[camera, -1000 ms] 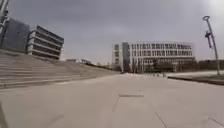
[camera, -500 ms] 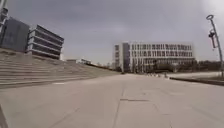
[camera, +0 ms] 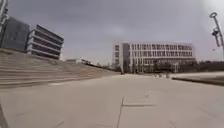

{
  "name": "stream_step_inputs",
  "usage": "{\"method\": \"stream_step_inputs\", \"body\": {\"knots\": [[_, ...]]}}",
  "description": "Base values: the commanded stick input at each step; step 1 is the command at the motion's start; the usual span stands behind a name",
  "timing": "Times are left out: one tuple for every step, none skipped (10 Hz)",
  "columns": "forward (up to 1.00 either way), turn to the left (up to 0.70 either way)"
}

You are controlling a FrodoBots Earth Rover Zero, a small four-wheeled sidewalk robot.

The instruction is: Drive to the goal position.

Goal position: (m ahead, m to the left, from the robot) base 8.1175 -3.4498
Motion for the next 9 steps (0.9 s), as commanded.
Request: {"method": "stream_step_inputs", "body": {"knots": [[0.7,0.0],[0.7,0.0],[0.7,0.0],[0.7,0.0],[0.7,0.0],[0.7,0.0],[0.7,0.0],[0.7,0.0],[0.7,0.0]]}}
